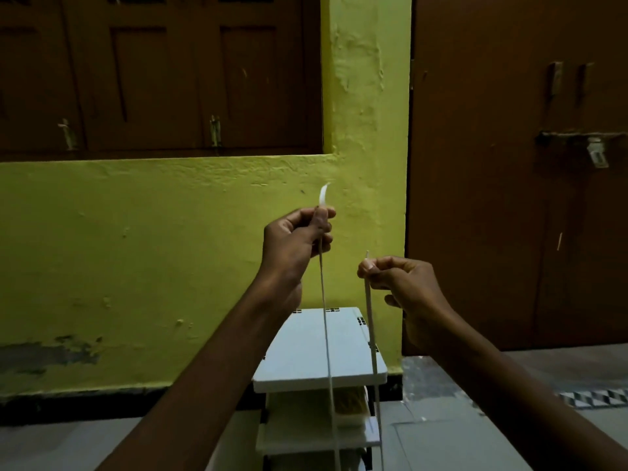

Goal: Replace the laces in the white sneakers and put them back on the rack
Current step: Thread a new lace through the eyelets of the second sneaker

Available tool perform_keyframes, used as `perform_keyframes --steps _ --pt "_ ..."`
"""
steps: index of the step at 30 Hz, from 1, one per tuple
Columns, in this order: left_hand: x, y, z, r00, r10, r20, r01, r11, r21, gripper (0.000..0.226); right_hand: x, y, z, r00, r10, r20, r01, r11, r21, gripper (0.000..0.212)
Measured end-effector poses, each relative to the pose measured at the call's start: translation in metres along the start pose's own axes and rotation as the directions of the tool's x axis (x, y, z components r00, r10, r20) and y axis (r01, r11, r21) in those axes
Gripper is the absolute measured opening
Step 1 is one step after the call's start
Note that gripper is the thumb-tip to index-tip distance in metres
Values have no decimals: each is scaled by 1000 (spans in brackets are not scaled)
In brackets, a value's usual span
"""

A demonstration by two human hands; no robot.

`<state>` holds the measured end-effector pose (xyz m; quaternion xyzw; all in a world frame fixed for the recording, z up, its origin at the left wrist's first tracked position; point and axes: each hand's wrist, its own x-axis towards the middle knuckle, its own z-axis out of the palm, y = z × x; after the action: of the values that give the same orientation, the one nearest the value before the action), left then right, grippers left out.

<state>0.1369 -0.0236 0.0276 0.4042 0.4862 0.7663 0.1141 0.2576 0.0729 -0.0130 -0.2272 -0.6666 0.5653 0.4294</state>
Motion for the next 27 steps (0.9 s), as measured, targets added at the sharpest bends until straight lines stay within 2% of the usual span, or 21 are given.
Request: perform_keyframes --steps 8,11,13,14,16,18,19,21,23,27 --pt "-7 -1 4 1000 -11 14 12 998 -59 15 -3 6 1 999 -30 -16 29 999 -27 14" --pt "-20 -23 -3 999 -41 -5 41 999 14 13 -12 25 -8 998 -64 -17 60 984 -166 10" --pt "-36 -54 -13 997 -52 -55 61 984 170 15 -23 50 -16 997 -69 -20 61 960 -273 12" --pt "-49 -75 -19 997 -49 -67 66 954 291 17 -34 69 -22 999 -37 -10 32 949 -314 12" --pt "-72 -106 -32 1000 -31 2 25 839 544 22 -51 102 -30 998 45 45 -27 934 -356 11" --pt "-103 -143 -38 975 -172 143 4 654 757 26 -74 149 -40 980 180 89 -127 897 -424 10" --pt "-125 -166 -41 940 -279 197 -7 561 828 25 -90 175 -45 963 253 97 -178 861 -476 10" --pt "-159 -208 -46 869 -444 218 -7 430 903 22 -112 220 -51 929 355 100 -234 776 -585 9" --pt "-190 -245 -50 789 -575 216 -10 339 941 18 -132 256 -55 888 450 101 -276 694 -665 14" --pt "-232 -300 -61 675 -698 241 -26 304 952 20 -157 309 -55 808 583 85 -340 580 -740 19"
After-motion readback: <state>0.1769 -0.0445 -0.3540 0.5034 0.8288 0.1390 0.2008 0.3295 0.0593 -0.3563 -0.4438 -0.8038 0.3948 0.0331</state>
